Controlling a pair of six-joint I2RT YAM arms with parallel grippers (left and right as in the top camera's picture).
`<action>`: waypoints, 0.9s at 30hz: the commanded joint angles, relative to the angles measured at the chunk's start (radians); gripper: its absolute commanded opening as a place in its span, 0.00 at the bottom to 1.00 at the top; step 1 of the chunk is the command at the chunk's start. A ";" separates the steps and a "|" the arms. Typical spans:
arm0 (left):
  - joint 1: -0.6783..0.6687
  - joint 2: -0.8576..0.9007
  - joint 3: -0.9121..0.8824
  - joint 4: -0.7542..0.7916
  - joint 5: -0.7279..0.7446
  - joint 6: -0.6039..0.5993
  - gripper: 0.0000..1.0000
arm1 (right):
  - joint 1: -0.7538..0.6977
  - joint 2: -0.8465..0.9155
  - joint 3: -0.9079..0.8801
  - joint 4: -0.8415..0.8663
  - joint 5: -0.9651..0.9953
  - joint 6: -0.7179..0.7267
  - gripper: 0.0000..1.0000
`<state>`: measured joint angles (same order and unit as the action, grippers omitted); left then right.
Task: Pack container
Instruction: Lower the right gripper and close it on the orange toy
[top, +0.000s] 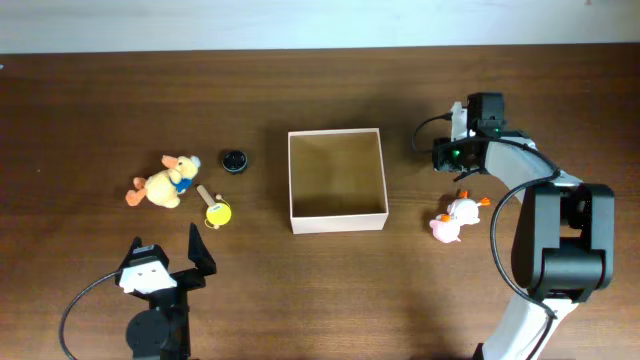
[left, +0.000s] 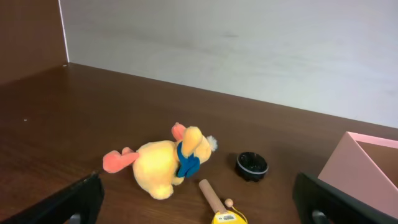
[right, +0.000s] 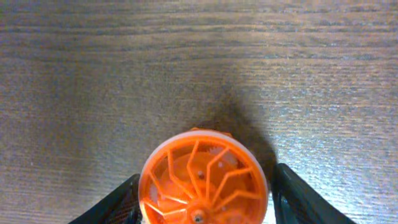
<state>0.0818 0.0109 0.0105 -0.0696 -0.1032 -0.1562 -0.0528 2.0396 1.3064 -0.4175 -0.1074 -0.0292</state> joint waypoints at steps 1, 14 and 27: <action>0.007 -0.006 -0.002 -0.006 0.010 0.016 0.99 | 0.000 0.027 0.014 0.006 -0.016 0.004 0.55; 0.007 -0.006 -0.002 -0.006 0.010 0.016 0.99 | 0.000 0.027 0.092 -0.012 -0.016 0.011 0.44; 0.007 -0.006 -0.001 -0.006 0.010 0.016 0.99 | 0.000 0.027 0.091 -0.051 -0.016 0.011 0.51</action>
<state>0.0818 0.0109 0.0105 -0.0696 -0.1032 -0.1562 -0.0528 2.0510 1.3785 -0.4648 -0.1150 -0.0261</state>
